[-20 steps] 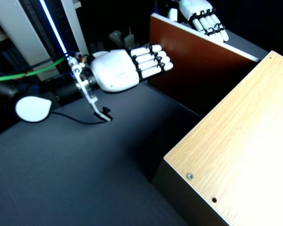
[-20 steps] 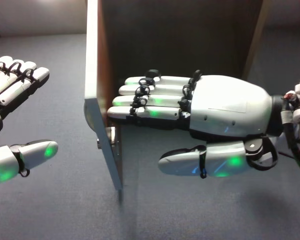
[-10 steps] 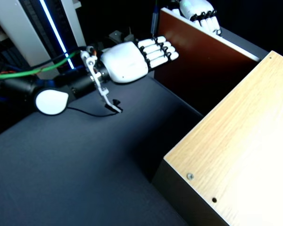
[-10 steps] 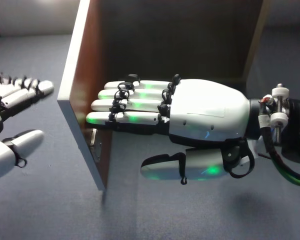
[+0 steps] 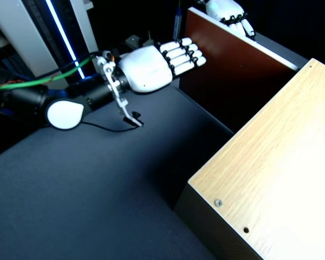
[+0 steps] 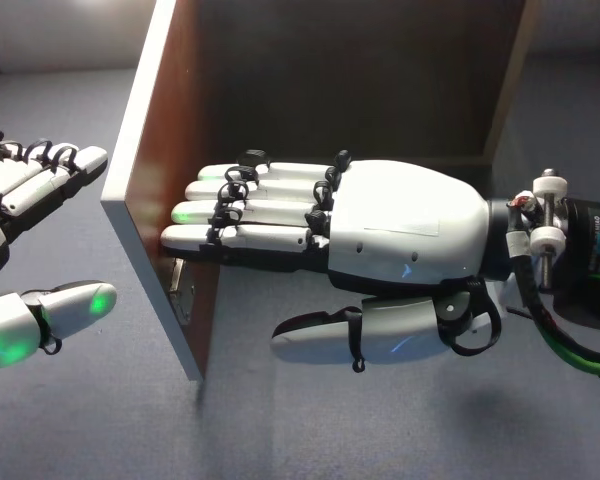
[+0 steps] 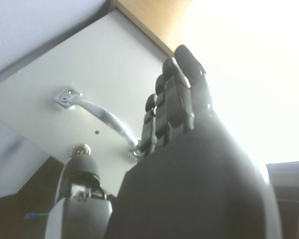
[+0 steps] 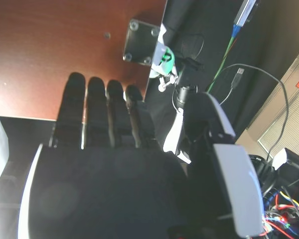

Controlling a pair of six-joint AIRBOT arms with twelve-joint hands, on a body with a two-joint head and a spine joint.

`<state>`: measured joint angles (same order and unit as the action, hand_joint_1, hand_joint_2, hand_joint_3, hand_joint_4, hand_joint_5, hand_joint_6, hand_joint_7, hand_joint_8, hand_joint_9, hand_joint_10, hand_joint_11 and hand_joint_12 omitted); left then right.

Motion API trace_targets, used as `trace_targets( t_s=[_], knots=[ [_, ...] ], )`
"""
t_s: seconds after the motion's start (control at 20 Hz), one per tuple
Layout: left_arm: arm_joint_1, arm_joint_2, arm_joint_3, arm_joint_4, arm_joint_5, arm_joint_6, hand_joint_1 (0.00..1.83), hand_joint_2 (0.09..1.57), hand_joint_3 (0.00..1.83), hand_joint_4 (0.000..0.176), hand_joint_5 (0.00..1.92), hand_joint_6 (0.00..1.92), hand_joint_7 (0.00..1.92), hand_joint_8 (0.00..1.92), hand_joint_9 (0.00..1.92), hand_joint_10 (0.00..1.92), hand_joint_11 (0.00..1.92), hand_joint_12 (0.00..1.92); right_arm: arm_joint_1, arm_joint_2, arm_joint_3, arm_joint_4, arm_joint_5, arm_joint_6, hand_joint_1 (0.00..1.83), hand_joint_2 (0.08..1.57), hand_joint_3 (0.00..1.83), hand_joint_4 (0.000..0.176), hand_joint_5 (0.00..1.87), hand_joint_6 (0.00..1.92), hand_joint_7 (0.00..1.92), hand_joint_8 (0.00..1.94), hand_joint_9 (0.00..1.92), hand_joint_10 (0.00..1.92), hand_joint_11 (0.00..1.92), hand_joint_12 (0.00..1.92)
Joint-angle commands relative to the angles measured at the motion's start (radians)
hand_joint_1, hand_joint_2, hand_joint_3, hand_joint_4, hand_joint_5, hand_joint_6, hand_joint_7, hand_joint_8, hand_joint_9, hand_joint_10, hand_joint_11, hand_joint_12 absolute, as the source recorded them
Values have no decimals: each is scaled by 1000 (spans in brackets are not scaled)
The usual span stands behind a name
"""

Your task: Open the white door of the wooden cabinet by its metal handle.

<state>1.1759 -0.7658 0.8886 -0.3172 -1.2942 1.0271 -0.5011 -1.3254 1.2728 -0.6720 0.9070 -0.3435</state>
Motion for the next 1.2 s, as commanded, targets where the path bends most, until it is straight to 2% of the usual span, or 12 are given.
trace_targets(
  t_s=[0.0,0.1,0.25,0.3,0.4,0.6,0.8,0.85,0.9,1.05,1.1,1.15],
  knots=[
    [-9,1,3,-4,-132,-3,0,1205,0,48,43,0,134,0,200,2,0,669,15,3,-12,46,112,6,244,1450,3,0,57,6,21,6,0,0,4,1],
    [-8,1,2,-5,-135,-5,0,1204,0,48,43,0,134,0,200,2,0,669,15,26,-24,56,113,6,244,1460,0,0,116,13,79,14,29,6,29,12],
    [-7,2,1,-7,-141,-6,0,1203,0,48,43,0,134,0,200,2,0,669,15,65,-40,69,116,6,206,1477,5,0,73,1,77,3,9,2,9,3],
    [-6,3,0,-8,-143,-6,0,1202,0,48,43,0,134,0,200,2,0,668,15,81,-45,77,118,6,29,1505,11,0,59,2,64,2,0,0,0,0],
    [-5,3,-1,-10,-150,-9,0,1202,0,48,43,0,134,0,200,2,0,668,-2,116,-51,109,132,5,0,1494,3,0,36,0,21,0,0,0,0,0],
    [-3,6,-2,-16,-164,-10,0,1201,0,48,43,0,134,0,200,1,0,668,-61,187,-57,239,183,-37,0,1479,0,0,15,0,0,0,0,0,0,0],
    [-1,7,0,-41,-211,-10,0,1199,0,48,43,0,134,0,200,1,0,668,-168,283,-85,431,287,-127,17,1470,0,0,43,6,0,0,0,0,0,0],
    [1,7,0,-50,-226,-10,0,1460,72,0,125,20,99,0,107,0,0,387,-191,307,-92,470,312,-136,41,1473,0,0,53,6,0,0,0,0,0,0],
    [5,7,-1,-61,-242,-11,0,1536,41,0,116,6,75,0,73,0,0,272,-220,325,-99,504,335,-143,7,1478,1,0,58,5,18,6,0,0,23,9],
    [29,7,0,-82,-301,-43,0,1544,13,0,88,1,46,2,40,1,0,151,-313,364,-112,633,438,-157,14,1491,8,0,83,11,41,10,2,0,15,6],
    [31,7,0,-83,-314,-50,0,1517,0,0,77,0,42,0,13,2,0,37,-330,370,-115,658,458,-157,17,1512,14,0,71,4,24,2,0,0,2,0],
    [32,7,0,-83,-333,-62,0,1513,0,0,87,5,50,4,24,8,19,23,-357,380,-121,696,496,-157,3,1474,0,0,65,1,32,5,3,1,0,0]
  ],
)
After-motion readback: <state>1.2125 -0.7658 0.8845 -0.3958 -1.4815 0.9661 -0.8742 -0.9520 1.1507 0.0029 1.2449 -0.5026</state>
